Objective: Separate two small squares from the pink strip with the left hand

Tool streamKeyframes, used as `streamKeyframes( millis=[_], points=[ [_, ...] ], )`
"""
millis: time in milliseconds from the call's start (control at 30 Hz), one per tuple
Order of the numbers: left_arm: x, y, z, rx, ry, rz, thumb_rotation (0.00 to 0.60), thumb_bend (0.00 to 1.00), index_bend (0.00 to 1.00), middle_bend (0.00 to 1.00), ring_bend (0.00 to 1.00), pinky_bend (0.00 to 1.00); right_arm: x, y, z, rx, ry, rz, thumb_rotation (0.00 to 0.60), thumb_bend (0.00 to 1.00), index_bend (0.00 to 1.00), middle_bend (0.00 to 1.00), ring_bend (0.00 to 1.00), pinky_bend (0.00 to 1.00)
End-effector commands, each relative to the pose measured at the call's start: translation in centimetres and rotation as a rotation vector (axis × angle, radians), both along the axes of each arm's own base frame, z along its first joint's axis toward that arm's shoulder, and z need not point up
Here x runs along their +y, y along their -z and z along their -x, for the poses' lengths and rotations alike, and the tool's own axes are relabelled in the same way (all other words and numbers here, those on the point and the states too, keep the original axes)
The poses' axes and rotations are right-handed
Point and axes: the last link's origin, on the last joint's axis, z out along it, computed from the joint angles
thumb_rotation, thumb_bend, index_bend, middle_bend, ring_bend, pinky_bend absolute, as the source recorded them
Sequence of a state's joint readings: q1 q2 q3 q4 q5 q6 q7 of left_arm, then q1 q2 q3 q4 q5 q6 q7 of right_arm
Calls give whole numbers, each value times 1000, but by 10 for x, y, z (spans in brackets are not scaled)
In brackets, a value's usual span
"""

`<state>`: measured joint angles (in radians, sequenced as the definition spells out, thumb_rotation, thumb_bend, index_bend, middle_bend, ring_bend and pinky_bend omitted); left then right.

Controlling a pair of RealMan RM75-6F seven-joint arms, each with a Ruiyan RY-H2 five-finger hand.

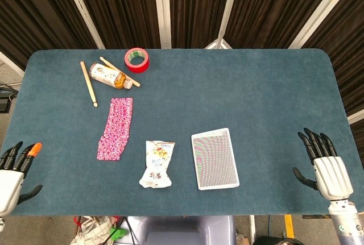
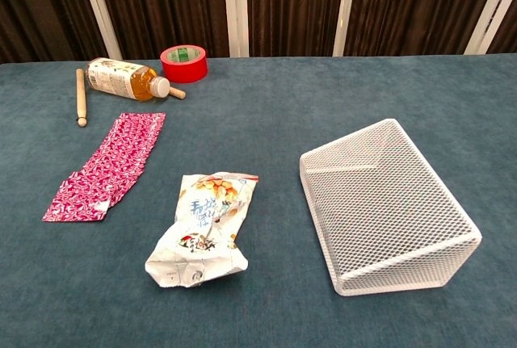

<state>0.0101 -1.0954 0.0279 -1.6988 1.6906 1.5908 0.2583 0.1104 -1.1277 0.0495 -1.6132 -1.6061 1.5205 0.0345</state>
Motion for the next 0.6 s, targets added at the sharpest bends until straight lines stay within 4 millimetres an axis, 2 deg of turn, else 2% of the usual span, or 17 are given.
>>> streamKeyframes(
  millis=[33,100,200,300,467,600],
  points=[
    [7,4,-1,-2,12,7,600,264,101,340,235,172,1,0,0,0,1,1,600,311,0,39,87,67],
    [12,7,-1,6,19,13,600,325,102,499,373,248,1,0,0,0,-1,3,600,311,0,39,87,67],
    [22,15,-1,25,26,50,600,464,118,683,540,374,1,0,0,0,-2,2,600,311,0,39,87,67],
    [36,26,-3,52,22,110,600,611,141,794,642,467,1,1,0,2,0,0,600,311,0,39,87,67],
    [58,45,-7,116,11,204,600,758,186,841,685,497,1,1,0,2,-2,2,600,311,0,39,87,67],
    [70,60,-9,154,-19,267,600,790,187,849,694,497,1,1,1,0,1,2,600,311,0,39,87,67]
  ],
)
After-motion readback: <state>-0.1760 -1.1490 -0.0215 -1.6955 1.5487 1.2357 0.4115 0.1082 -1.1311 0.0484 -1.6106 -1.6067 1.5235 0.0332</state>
